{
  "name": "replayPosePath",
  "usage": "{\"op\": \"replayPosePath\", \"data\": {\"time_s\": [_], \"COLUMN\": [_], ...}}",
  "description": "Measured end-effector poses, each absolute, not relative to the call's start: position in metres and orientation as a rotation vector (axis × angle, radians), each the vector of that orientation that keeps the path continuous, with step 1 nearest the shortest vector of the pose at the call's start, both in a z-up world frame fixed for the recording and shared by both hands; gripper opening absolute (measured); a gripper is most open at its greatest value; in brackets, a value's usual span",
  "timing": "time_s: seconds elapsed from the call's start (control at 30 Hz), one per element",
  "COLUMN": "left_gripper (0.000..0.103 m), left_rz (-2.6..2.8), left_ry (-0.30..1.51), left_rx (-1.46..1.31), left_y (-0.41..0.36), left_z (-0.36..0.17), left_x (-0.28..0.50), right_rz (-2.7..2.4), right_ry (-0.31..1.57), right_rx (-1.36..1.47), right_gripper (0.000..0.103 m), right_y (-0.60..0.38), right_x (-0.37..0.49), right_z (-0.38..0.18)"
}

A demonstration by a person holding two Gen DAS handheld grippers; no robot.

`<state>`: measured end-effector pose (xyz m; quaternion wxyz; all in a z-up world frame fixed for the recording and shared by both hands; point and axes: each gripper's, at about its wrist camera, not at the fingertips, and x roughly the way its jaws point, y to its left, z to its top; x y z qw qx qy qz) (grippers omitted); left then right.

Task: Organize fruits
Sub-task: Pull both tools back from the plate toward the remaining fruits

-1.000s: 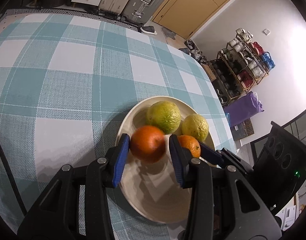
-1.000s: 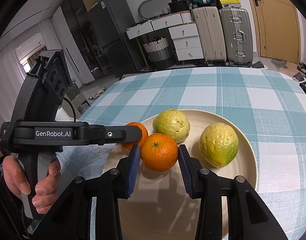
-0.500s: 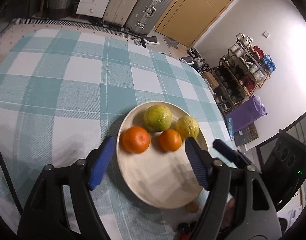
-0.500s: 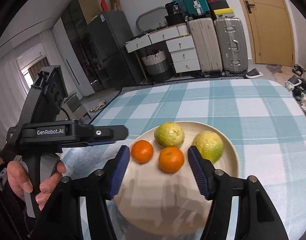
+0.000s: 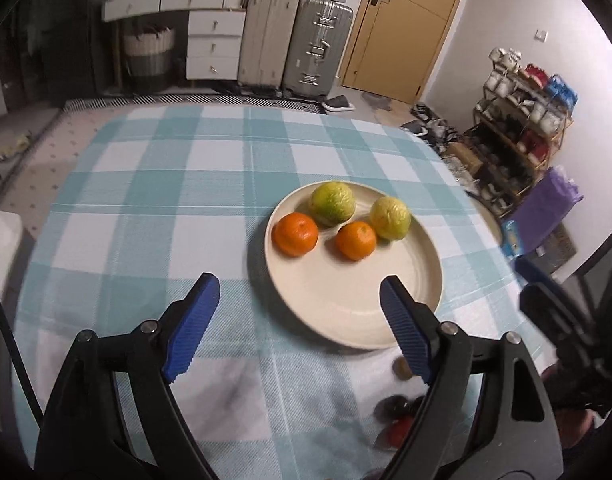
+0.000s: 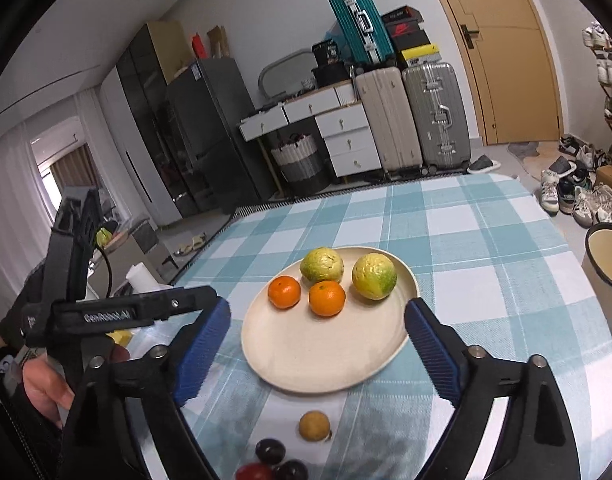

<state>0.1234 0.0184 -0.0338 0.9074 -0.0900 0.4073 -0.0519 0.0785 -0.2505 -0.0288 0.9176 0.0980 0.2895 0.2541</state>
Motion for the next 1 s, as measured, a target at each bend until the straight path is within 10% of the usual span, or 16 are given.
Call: {"op": "replayPosePath", "data": {"time_s": [0.3,1.0], "left_gripper": [0.102,0.102], "left_rz": [-0.044,-0.037], "left_ry": [0.803,0.781], "left_rx": [-0.099,-0.090], "left_y": [-0.002,-0.013], "left_z": [-0.028,-0.024], "left_x": [0.077,0.015], "right_rz": [0.528,0.525], "right_ry": [0.560,0.554], "right_rx": [0.199,0.146], "right_gripper": [0.103,0.103], "right_y": [-0.259,-0.259], "right_x": [0.040,-0.020], "right_z": [-0.025,-0.026]}}
